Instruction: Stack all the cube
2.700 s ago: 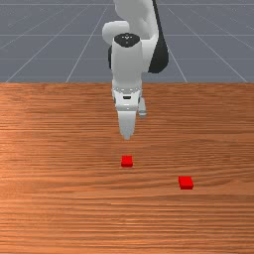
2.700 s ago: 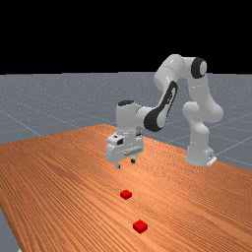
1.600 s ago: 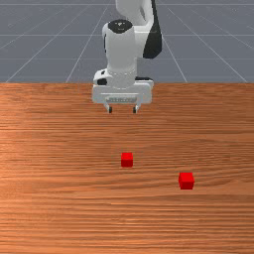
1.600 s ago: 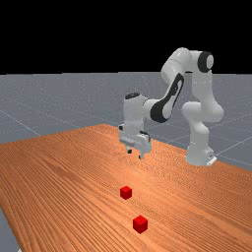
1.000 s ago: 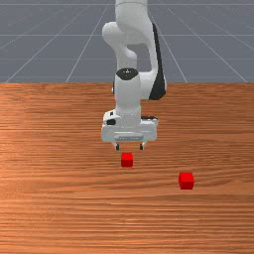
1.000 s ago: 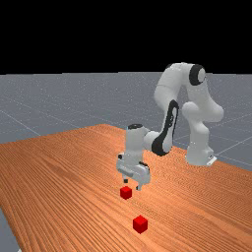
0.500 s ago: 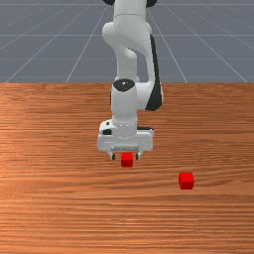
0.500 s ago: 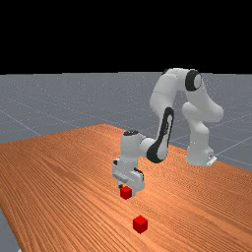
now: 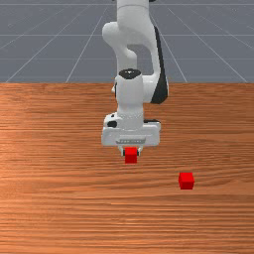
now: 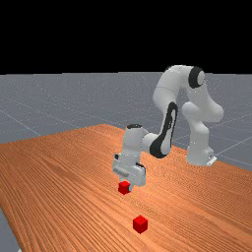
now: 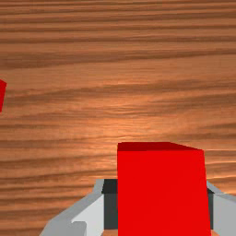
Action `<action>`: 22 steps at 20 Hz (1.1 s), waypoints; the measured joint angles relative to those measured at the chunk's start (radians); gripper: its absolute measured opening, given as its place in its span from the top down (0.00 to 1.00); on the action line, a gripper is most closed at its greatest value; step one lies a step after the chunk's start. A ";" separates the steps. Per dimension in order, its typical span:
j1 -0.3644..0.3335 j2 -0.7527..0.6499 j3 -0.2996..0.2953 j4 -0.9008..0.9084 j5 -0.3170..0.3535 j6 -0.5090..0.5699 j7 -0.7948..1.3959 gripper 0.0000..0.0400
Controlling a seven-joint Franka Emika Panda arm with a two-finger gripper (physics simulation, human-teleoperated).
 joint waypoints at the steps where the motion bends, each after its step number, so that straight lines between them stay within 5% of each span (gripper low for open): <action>1: 0.018 -0.018 -0.001 0.006 -0.002 0.001 0.017 0.53; 9: 0.225 0.089 -0.014 0.197 -0.076 -0.022 0.140 0.53; 22: 0.332 0.181 -0.106 0.396 -0.164 -0.115 0.208 0.53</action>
